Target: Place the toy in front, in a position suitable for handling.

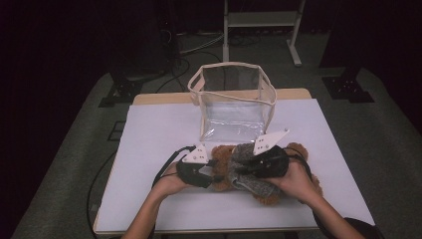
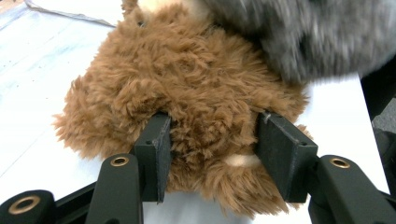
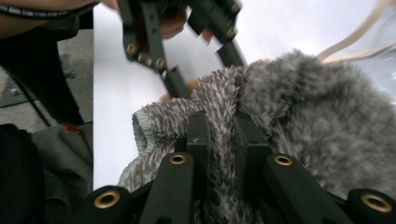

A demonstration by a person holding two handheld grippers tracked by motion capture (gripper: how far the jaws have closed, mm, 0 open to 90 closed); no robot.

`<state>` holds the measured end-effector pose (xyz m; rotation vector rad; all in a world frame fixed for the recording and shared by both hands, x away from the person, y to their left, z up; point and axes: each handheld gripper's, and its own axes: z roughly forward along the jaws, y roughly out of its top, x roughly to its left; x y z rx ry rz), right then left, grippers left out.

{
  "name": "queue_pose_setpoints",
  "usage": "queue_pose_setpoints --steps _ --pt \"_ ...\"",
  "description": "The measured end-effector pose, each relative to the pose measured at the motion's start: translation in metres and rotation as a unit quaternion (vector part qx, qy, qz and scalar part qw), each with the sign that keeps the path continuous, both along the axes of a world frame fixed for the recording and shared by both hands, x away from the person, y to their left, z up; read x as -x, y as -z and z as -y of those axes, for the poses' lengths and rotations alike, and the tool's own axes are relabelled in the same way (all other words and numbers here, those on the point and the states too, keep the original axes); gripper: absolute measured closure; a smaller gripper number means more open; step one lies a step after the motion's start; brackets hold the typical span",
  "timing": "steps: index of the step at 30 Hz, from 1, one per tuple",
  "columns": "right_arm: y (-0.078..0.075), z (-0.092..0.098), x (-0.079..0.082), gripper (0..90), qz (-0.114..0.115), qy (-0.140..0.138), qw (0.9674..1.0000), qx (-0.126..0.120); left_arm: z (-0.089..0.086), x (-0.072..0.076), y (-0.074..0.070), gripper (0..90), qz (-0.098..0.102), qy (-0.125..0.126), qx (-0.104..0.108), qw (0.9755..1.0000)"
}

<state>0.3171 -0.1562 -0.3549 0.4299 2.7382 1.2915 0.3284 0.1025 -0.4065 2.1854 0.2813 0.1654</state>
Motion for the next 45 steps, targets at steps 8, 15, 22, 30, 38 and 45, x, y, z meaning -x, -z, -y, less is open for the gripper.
queue_pose_setpoints --steps 8,15,22,30,38,45 --pt "-0.022 -0.012 -0.036 77.7 0.01 0.017 0.9998 -0.002 -0.003 0.005 0.003 46.1 0.0 0.01 -0.008 0.9999" --pt "-0.012 -0.005 -0.039 77.7 -0.032 0.019 0.9987 -0.035 -0.009 0.005 -0.005 35.2 0.015 -0.009 0.001 0.9998" --pt "-0.014 0.002 -0.013 77.5 -0.034 -0.004 0.9986 -0.041 -0.005 0.008 -0.008 36.0 0.023 0.002 0.014 0.9996" --pt "-0.026 0.011 -0.043 77.3 -0.029 0.036 0.9979 -0.045 0.005 0.013 -0.003 39.3 0.02 0.041 -0.006 0.999" --pt "0.0 0.008 -0.049 77.3 -0.073 0.024 0.9968 -0.022 -0.005 0.012 -0.009 37.9 0.023 0.034 0.02 0.999" --pt "-0.01 0.0 -0.051 77.3 -0.075 0.01 0.997 -0.014 0.005 0.017 -0.004 40.7 0.018 0.051 -0.003 0.9985"
